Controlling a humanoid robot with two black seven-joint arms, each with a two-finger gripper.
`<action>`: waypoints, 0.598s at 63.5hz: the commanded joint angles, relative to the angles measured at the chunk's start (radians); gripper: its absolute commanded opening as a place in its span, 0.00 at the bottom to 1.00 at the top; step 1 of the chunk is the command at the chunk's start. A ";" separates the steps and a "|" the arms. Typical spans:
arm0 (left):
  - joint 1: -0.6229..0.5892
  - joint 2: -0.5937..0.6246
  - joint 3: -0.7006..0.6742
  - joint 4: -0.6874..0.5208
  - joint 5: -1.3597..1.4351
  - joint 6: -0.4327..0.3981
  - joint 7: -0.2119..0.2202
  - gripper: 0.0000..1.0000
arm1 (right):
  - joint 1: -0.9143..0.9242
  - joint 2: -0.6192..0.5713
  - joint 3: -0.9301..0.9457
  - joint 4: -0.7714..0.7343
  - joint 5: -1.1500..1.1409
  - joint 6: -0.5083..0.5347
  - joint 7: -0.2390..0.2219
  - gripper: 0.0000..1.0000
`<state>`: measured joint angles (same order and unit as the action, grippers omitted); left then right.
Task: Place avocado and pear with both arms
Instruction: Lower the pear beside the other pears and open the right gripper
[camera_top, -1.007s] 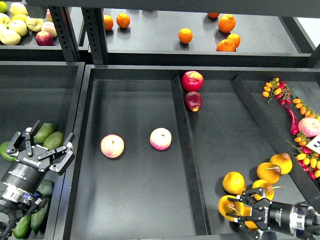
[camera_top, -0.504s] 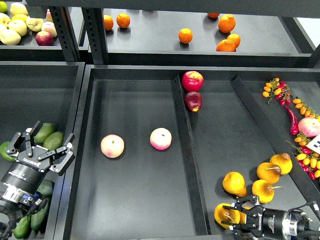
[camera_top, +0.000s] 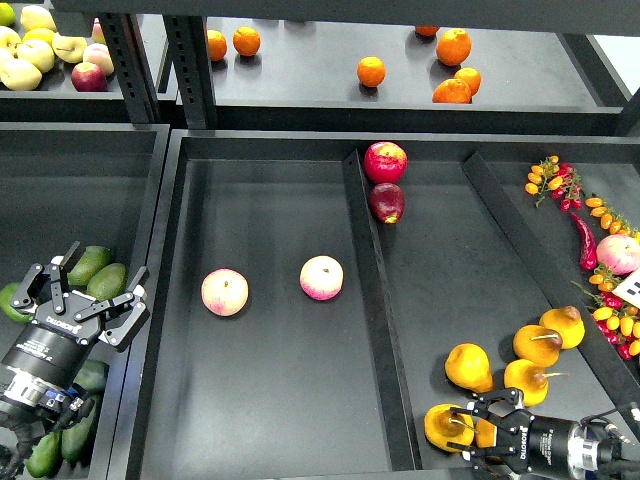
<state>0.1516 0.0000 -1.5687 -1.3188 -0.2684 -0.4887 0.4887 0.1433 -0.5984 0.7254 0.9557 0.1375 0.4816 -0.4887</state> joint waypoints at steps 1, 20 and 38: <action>0.000 0.000 -0.001 0.000 0.000 0.000 0.000 0.99 | 0.001 0.000 0.026 0.024 0.017 0.002 0.000 0.88; 0.009 0.000 -0.001 -0.007 0.006 0.000 0.000 0.99 | 0.010 -0.027 0.107 0.115 0.090 -0.002 0.000 0.92; 0.013 0.000 0.012 -0.005 0.029 0.000 0.000 0.99 | 0.039 -0.005 0.281 0.147 0.110 -0.012 0.000 0.92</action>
<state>0.1640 0.0000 -1.5669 -1.3246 -0.2515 -0.4887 0.4886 0.1719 -0.6226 0.9299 1.1011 0.2437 0.4717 -0.4887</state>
